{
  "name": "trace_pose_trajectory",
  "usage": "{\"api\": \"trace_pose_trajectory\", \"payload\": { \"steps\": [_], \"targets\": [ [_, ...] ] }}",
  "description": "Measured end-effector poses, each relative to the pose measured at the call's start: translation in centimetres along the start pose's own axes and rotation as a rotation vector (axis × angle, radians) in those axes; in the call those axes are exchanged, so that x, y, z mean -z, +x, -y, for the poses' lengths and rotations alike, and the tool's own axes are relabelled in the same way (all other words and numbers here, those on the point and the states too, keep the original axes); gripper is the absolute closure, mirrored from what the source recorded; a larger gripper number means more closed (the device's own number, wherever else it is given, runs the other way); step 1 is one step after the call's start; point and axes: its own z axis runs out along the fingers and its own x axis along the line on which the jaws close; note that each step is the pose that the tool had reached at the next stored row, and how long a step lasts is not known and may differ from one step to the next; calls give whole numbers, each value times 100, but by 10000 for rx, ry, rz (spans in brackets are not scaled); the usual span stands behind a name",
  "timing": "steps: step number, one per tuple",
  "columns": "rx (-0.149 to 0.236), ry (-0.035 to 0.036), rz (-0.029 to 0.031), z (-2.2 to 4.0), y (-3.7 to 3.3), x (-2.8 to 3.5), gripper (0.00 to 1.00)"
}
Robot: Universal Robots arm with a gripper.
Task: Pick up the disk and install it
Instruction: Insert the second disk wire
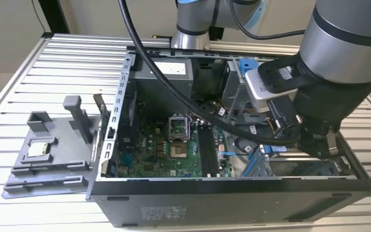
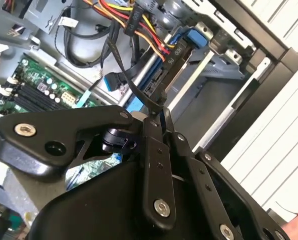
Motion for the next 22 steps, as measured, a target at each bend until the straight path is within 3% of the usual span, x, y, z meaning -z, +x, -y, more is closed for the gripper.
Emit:
{"api": "trace_pose_trajectory", "payload": {
  "steps": [3,4,7,8,9,15,22],
  "targets": [
    [-158,-283,73,-1,0,-1,100],
    [-207,-348,136,-2,0,-2,100],
    [-362,-473,415,-4,0,0,100],
    [-404,-477,538,-4,0,0,100],
    [-418,-477,593,-2,-2,-1,100],
    [-477,-476,580,76,-5,-23,100],
    [-1098,-410,437,79,-9,-30,100]
  ]
}}
